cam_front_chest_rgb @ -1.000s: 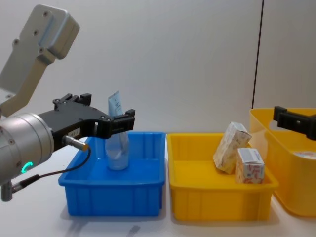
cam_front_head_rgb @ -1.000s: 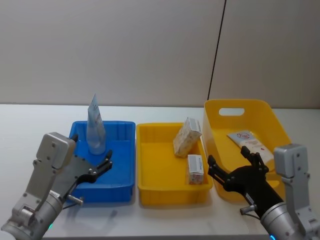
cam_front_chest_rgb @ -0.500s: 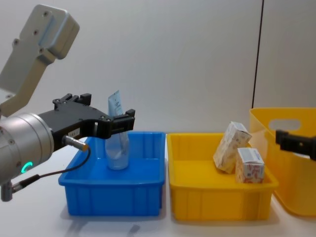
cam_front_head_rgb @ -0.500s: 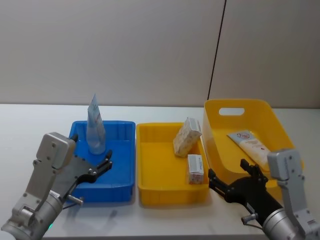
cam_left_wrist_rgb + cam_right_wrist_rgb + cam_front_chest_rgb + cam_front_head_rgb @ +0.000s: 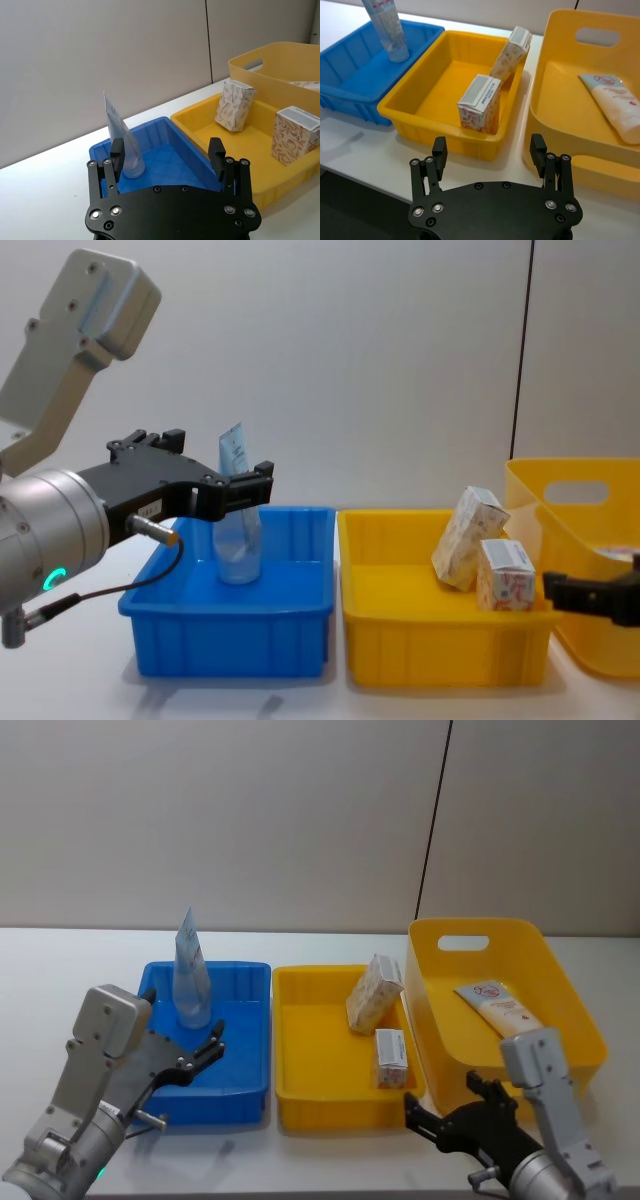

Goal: Bimanual collaborative sorting of washing and personal care products

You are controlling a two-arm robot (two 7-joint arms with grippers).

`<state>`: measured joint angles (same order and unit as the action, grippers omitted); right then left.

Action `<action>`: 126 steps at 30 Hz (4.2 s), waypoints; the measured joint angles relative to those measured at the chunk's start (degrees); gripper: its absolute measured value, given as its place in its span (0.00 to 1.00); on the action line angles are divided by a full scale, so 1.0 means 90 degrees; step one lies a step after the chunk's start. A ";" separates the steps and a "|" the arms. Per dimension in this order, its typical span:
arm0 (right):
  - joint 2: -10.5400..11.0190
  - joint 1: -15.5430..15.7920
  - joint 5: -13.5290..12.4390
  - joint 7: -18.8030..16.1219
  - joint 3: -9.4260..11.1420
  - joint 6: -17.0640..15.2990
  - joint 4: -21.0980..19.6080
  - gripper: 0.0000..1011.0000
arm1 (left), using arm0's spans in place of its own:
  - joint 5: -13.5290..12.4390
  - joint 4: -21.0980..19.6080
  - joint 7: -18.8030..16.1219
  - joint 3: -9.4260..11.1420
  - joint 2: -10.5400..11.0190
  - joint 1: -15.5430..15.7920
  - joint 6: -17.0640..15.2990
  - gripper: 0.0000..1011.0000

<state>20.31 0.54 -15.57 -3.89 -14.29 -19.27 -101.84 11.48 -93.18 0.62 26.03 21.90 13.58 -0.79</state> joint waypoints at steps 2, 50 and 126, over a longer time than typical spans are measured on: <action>-0.0031 -0.0039 0.0014 0.0006 -0.0031 -0.0051 0.0043 0.99 | 0.0000 0.0000 0.0000 0.0000 0.0000 0.0000 0.0000 0.99; -0.1485 -0.1379 0.0763 0.0888 -0.0435 0.0244 0.2008 0.99 | 0.0000 0.0000 0.0000 0.0000 0.0000 0.0000 0.0000 0.99; -0.1828 -0.1889 0.0290 0.0179 0.0327 0.2082 0.1230 0.30 | 0.0000 0.0000 0.0000 0.0000 0.0000 0.0001 0.0000 0.99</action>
<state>3.85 -16.46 -12.95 -2.28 -11.35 -0.53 -90.77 11.48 -93.17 0.63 26.02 21.89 13.59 -0.80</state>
